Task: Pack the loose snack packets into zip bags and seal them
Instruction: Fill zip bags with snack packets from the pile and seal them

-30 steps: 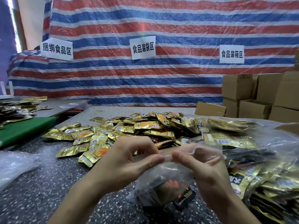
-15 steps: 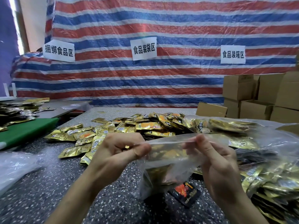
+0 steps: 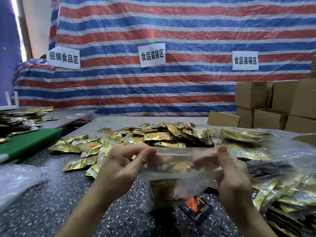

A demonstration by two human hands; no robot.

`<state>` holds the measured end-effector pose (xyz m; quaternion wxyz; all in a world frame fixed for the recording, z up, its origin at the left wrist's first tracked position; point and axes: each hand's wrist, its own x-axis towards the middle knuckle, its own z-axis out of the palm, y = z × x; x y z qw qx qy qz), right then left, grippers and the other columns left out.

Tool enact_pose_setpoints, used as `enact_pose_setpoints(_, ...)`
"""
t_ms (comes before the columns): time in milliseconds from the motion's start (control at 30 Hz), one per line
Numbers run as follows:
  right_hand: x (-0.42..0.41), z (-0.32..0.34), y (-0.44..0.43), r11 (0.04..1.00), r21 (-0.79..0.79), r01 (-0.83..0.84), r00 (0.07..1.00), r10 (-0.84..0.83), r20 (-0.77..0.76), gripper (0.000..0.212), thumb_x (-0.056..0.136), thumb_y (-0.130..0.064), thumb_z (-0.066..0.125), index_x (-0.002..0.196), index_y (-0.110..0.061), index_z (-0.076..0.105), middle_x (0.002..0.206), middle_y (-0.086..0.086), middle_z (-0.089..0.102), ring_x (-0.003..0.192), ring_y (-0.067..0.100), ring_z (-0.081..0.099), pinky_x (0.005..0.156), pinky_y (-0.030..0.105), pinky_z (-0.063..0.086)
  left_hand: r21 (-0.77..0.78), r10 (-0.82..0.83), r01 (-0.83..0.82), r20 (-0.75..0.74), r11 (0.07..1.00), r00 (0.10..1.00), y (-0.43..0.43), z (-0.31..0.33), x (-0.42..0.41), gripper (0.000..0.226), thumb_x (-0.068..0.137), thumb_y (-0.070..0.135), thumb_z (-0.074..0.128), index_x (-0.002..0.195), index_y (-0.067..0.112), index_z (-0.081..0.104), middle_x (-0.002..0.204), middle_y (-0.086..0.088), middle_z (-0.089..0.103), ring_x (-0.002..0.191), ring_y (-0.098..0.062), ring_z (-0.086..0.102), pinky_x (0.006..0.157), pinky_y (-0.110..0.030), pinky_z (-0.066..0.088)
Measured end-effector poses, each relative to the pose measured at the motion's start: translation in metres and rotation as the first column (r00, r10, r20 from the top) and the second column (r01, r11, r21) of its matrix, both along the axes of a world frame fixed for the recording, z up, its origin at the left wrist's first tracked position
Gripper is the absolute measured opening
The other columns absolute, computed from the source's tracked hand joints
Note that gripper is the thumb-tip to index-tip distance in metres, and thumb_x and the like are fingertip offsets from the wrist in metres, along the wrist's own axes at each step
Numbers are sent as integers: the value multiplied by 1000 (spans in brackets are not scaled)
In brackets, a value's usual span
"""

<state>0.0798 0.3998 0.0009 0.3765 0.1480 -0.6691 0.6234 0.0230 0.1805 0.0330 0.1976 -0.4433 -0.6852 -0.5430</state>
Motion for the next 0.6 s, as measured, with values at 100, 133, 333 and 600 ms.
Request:
enact_pose_setpoints(100,-2,2,2,999,9,40,999,-40,-4,63,93,-63,34,71,-23,76,75,6,75,70,14,72,72,17,54,-4,43,-43,-121,999,992,0,-1,-2,30,94,30,54,77,18,75,71,8,74,65,-7,70,58,-12,49)
enact_pose_setpoints(133,-2,2,4,999,0,37,999,-37,11,67,93,-69,34,72,-22,76,77,7,75,72,16,72,75,24,55,-19,50,-54,-154,998,987,1,-1,-3,30,94,32,55,79,18,76,73,8,74,65,-6,70,56,-13,50)
enact_pose_setpoints(333,-10,15,9,997,-58,46,990,-38,134,62,96,-59,36,74,-18,76,80,12,75,79,27,71,95,59,47,-119,43,-50,-55,992,998,3,-7,-8,37,90,55,53,71,27,69,58,10,58,50,-12,49,44,-23,33)
enact_pose_setpoints(600,-12,44,-10,992,-3,127,976,-124,181,56,106,-32,36,67,-14,71,67,3,70,62,12,62,68,32,45,102,-110,94,163,990,980,-7,-3,-9,30,88,38,70,74,12,70,67,-7,67,56,-23,59,50,-29,47)
